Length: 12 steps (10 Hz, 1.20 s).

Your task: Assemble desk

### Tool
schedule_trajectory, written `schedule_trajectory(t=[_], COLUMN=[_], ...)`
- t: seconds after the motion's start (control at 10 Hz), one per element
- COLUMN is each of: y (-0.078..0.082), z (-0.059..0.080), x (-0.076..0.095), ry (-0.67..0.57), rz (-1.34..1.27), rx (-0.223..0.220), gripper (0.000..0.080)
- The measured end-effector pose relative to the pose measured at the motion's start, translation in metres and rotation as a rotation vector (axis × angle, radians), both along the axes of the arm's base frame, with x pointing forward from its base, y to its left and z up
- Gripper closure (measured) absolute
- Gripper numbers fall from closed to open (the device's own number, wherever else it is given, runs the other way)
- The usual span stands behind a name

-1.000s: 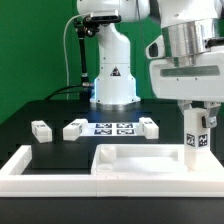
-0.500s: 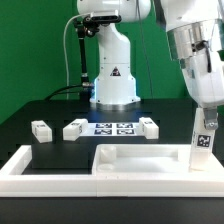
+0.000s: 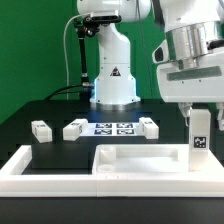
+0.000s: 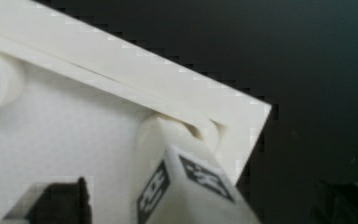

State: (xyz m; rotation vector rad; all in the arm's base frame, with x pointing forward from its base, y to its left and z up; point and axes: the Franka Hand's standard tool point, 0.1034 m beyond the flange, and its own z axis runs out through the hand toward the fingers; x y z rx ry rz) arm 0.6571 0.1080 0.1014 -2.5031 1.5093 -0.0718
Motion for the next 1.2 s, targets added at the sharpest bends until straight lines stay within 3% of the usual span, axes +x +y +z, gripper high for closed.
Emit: schedule_trajectory(t=[0.3, 0.5, 0.6, 0.8, 0.9, 1.0, 1.2], y=[-0.002, -0.009, -0.006, -0.006, -0.006, -0.005, -0.011], z=[0.001, 0.011, 0.009, 0.009, 0.009, 0.009, 0.007], x=[0.001, 0.007, 0.007, 0.007, 0.007, 0.007, 0.006], ry=[-0.035, -0.056, -0.073, -0.068, -0.064, -0.051, -0.024], rz=[0.206, 0.683, 0.837, 0.792, 0.753, 0.656, 0.505], rx=[-0.034, -0.152, -0.174, -0.167, -0.16, -0.147, -0.135], gripper=[0.0151, 0.0151, 0.0151, 0.0151, 0.0269, 0.0452, 0.0497])
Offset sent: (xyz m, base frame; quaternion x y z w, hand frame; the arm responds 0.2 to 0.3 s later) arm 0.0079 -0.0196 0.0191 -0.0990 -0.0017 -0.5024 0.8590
